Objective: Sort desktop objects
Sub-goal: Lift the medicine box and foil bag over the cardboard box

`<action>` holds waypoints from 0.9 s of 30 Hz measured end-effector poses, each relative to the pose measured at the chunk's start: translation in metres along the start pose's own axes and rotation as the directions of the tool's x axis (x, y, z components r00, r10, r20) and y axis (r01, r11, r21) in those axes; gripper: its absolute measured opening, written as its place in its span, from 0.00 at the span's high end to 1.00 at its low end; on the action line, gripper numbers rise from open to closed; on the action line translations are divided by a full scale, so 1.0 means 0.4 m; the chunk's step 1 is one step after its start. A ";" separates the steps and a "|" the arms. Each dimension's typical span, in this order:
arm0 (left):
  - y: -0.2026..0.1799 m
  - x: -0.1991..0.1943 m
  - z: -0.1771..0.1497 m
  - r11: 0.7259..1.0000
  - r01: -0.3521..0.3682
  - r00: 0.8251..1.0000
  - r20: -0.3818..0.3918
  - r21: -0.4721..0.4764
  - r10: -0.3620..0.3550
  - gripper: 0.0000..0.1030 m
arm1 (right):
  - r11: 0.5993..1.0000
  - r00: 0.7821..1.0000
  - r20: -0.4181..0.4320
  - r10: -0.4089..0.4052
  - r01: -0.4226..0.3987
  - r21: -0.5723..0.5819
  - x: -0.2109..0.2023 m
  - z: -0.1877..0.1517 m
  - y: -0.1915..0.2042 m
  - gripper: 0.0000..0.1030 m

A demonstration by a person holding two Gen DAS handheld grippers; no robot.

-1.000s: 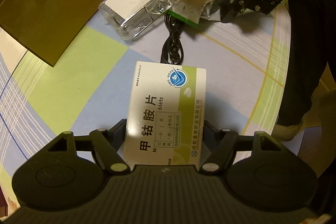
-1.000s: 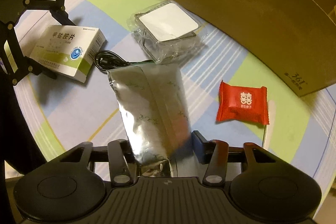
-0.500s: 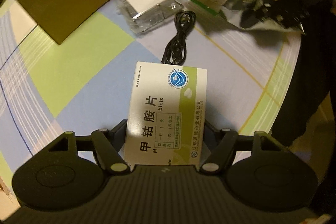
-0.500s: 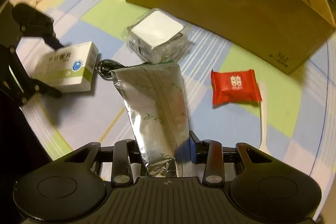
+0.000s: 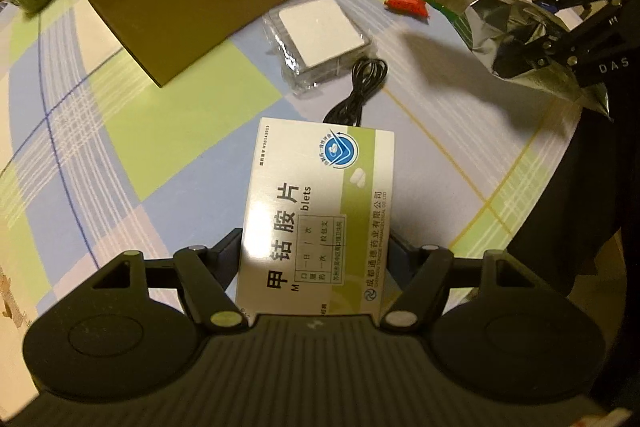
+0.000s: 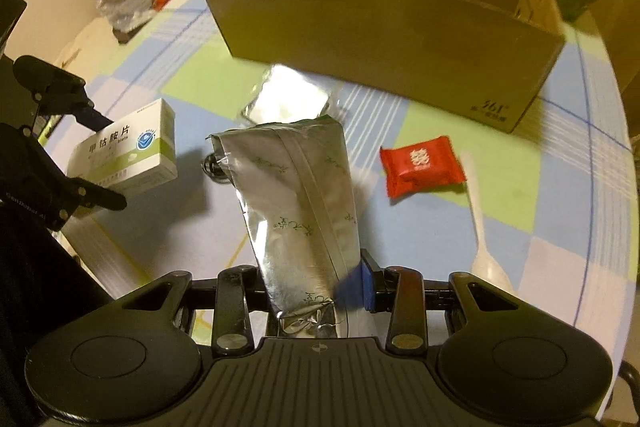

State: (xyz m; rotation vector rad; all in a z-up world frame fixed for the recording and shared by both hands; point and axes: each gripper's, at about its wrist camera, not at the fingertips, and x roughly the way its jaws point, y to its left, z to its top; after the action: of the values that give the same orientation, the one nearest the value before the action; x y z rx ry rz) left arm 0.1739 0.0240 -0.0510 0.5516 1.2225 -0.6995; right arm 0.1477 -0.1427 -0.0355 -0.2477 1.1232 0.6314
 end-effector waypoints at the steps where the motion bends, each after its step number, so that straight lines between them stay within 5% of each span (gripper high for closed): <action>1: -0.003 -0.010 0.007 1.000 -0.012 1.000 0.004 0.004 0.012 0.34 | 1.000 1.000 0.013 -0.001 0.001 0.004 -0.011 0.000 0.002 0.66; 27: -0.021 -0.212 0.161 0.995 -0.079 0.985 0.148 -0.062 0.087 0.33 | 0.998 0.981 0.187 -0.050 0.044 0.037 -0.200 0.117 -0.020 0.66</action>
State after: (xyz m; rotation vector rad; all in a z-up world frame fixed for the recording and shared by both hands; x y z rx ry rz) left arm 0.1941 -0.0121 0.0474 0.4920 1.0692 -0.6235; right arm 0.1654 -0.1538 0.0554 -0.1818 0.9426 0.5814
